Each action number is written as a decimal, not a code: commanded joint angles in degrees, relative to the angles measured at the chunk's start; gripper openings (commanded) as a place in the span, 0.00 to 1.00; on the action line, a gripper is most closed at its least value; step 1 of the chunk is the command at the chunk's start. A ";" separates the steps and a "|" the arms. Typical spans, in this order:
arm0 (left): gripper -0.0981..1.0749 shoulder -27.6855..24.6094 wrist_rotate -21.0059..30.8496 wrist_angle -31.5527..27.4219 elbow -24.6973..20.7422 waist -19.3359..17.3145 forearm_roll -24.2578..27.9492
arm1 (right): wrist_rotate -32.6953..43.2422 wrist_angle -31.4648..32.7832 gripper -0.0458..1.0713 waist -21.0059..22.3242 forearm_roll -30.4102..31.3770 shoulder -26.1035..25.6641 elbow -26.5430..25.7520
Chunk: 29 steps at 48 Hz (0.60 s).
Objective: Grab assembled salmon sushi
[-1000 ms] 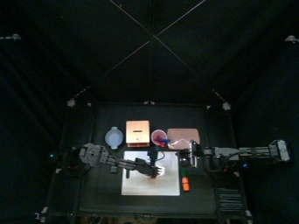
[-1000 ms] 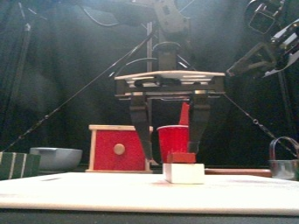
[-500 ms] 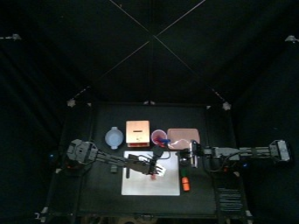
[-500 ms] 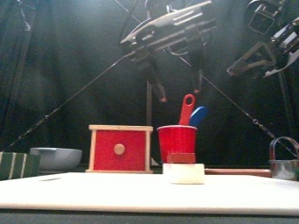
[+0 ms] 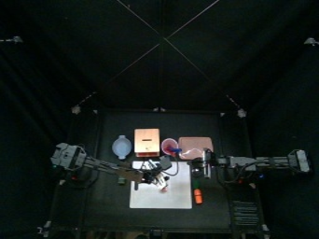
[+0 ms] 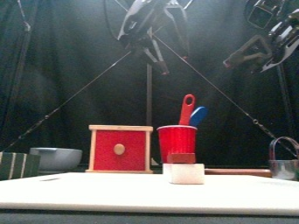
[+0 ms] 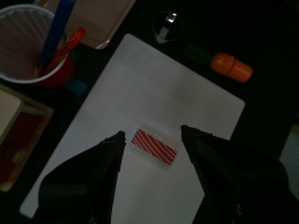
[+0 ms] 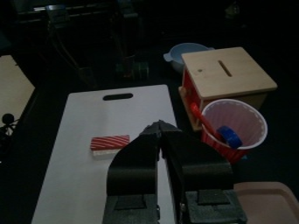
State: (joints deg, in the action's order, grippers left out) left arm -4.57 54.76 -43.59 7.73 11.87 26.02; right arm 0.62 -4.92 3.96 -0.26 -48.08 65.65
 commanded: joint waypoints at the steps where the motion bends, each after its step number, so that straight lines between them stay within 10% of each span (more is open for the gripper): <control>1: 0.84 5.45 -0.53 8.44 6.15 -0.79 1.58 | -0.09 -0.35 0.05 0.35 1.14 0.09 -1.58; 15: 0.84 17.05 -0.70 42.89 28.56 -9.49 13.36 | 0.09 -0.53 0.05 3.43 3.87 0.00 -1.67; 29: 0.84 18.81 -1.85 52.82 35.07 -14.33 25.22 | 0.09 -0.79 0.05 8.44 3.87 0.09 -1.32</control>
State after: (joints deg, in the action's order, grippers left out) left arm 13.01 53.17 8.35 42.80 -1.93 49.66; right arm 0.79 -5.01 11.16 3.60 -48.25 65.30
